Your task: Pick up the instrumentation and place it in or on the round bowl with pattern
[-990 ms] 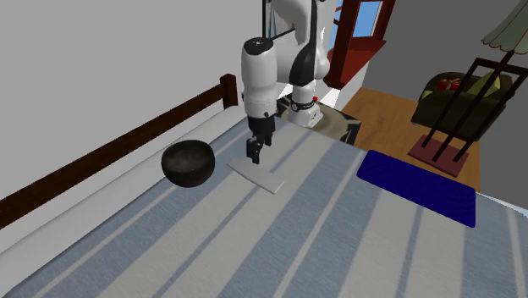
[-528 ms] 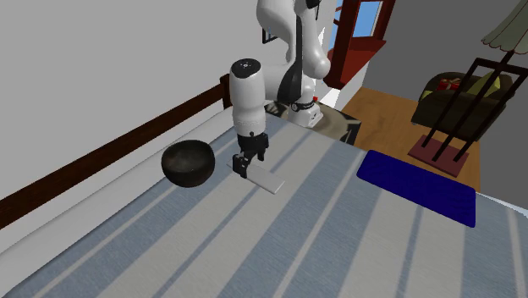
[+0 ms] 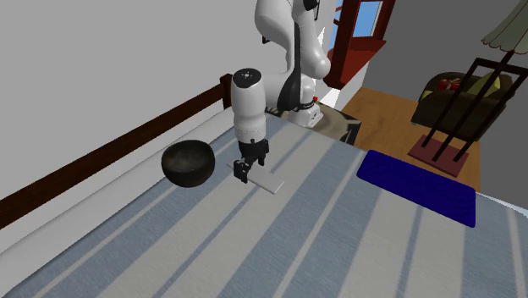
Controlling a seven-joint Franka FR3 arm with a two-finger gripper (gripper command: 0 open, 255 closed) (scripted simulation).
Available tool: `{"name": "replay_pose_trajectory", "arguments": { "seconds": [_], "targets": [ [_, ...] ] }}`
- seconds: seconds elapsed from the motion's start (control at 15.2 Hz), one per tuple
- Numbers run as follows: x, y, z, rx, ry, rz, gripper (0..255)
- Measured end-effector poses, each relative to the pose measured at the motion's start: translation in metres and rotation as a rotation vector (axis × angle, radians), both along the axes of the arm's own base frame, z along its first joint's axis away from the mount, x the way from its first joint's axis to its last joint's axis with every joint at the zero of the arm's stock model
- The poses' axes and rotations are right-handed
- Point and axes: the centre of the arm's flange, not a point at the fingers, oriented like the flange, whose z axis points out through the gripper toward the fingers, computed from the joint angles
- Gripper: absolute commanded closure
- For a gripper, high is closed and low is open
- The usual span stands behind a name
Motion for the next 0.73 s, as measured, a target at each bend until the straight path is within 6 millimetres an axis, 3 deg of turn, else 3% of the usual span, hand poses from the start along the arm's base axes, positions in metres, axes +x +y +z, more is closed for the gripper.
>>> {"name": "replay_pose_trajectory", "arguments": {
  "seconds": [0.13,0.2,0.73],
  "targets": [
    [0.0000,0.0001,-0.0002,0.000,0.000,0.000,0],
    [0.0000,0.0001,-0.0002,0.000,0.000,0.000,255],
    [0.0000,0.0001,-0.0001,0.000,0.000,0.000,255]
  ]
}}
